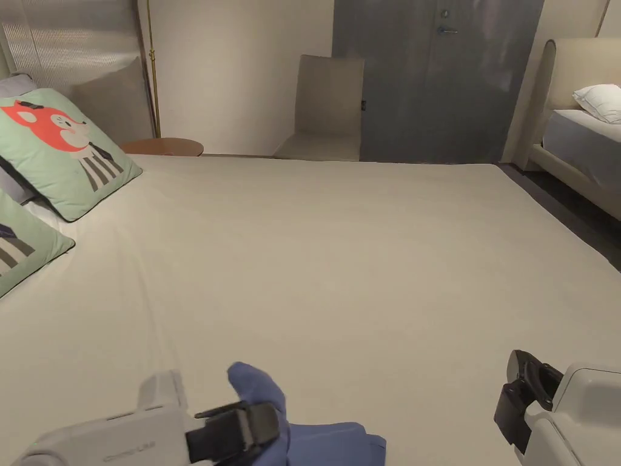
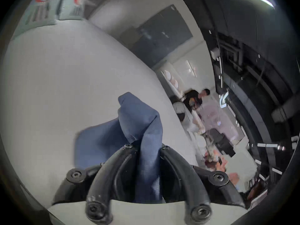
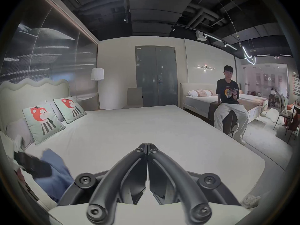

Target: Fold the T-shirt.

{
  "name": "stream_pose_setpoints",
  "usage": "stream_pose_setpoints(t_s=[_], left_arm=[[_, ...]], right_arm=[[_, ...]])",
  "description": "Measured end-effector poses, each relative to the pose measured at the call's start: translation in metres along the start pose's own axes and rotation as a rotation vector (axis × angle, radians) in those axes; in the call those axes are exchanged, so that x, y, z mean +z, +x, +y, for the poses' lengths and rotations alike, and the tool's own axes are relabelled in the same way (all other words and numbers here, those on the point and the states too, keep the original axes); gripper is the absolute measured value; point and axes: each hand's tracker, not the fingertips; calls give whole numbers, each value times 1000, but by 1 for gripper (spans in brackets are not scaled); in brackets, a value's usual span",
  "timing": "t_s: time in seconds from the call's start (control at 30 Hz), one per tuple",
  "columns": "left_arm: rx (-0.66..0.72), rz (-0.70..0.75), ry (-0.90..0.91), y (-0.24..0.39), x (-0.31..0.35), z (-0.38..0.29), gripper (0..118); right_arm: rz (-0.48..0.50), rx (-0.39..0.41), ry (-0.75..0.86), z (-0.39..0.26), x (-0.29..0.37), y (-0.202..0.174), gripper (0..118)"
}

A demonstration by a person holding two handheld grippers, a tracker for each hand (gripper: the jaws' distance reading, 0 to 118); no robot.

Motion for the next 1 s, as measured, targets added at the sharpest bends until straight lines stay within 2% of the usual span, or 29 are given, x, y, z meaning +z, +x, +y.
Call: stream_pose_setpoints(t_s=[0.07, 0.2, 0.23, 0.33, 0.4, 0.43, 0.47, 0.5, 0.6, 0.63, 0.67, 0.73, 0.8, 0.9, 1.0], left_arm=[[-24, 39, -68, 16, -40, -12, 13], [-149, 216, -173, 30, -118, -46, 13], [-170, 256, -183, 33, -131, -56, 18], [-179, 242, -173, 35, -143, -65, 52], [-138, 139, -157, 41, -130, -60, 64], [-139, 106, -146, 45, -120, -55, 85], [-147, 92, -121, 48, -110, -50, 97], [-163, 88, -52, 51, -97, -45, 101], [-242, 150, 135, 57, -66, -36, 98], [-278, 215, 189, 57, -61, -38, 84], [-313, 283, 226, 57, -60, -40, 62], [-407, 490, 235, 54, -72, -50, 1], [-467, 533, 181, 48, -88, -65, 1], [-490, 497, 103, 49, -113, -89, 1], [-585, 460, 47, 64, -145, -122, 1]], right_arm=[[-12, -10, 0, -1, 2, 7, 1], [-35, -23, -2, -7, 5, 22, 1], [-42, -26, -3, -8, 6, 26, 1], [-61, -42, -7, -10, 7, 36, 1], [-71, -48, -10, -11, 7, 42, 1], [-77, -54, -12, -12, 7, 44, 1], [-80, -61, -14, -13, 6, 47, 1], [-83, -70, -16, -14, 6, 49, 1], [-89, -90, -22, -16, 4, 52, 1], [-88, -96, -24, -16, 3, 52, 1], [-88, -98, -24, -17, 3, 52, 1], [-87, -95, -26, -18, 3, 51, 1], [-78, -97, -27, -18, 3, 51, 1], [-75, -91, -25, -17, 4, 49, 1], [-76, -89, -25, -17, 6, 50, 1]])
